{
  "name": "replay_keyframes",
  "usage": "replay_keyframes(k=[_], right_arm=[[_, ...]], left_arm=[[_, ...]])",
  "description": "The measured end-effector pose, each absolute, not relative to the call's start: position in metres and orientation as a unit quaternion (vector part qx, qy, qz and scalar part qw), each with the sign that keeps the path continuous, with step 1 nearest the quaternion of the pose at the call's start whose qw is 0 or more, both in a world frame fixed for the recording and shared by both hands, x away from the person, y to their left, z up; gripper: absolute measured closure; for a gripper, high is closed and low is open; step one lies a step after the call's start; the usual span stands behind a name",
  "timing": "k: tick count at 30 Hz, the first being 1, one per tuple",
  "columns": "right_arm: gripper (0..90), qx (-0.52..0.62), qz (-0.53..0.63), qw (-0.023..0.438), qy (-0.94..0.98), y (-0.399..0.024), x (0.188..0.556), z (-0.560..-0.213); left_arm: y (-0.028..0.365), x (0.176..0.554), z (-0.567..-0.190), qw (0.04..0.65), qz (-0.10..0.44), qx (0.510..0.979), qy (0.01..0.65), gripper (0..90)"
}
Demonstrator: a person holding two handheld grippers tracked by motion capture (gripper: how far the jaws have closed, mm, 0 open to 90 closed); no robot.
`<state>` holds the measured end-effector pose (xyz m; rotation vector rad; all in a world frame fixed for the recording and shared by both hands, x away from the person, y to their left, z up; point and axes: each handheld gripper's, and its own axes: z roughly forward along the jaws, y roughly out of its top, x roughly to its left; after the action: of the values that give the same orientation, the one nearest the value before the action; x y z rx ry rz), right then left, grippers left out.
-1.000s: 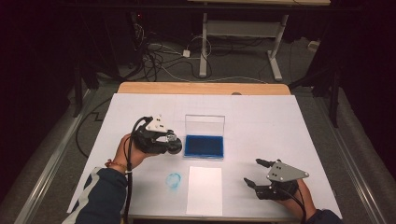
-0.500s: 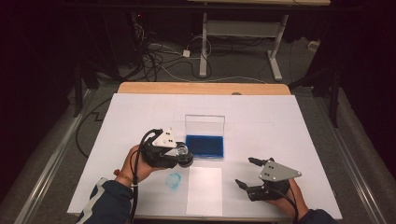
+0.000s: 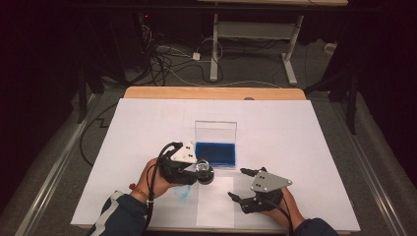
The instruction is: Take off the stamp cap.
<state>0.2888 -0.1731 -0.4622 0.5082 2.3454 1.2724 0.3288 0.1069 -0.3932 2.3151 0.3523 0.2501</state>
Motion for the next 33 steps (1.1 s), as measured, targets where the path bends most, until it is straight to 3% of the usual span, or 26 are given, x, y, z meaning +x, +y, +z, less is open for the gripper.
replay_keyframes(k=[14,33], right_arm=[[21.0,0.163,0.465,0.178,0.852,-0.136,0.294,-0.472],[31.0,0.155,0.497,0.187,0.833,-0.125,0.294,-0.47]], left_arm=[[0.082,0.317,-0.394,0.403,0.077,0.906,0.107,54.2],[0.086,0.314,-0.392,0.428,0.069,0.896,0.101,54.2]])
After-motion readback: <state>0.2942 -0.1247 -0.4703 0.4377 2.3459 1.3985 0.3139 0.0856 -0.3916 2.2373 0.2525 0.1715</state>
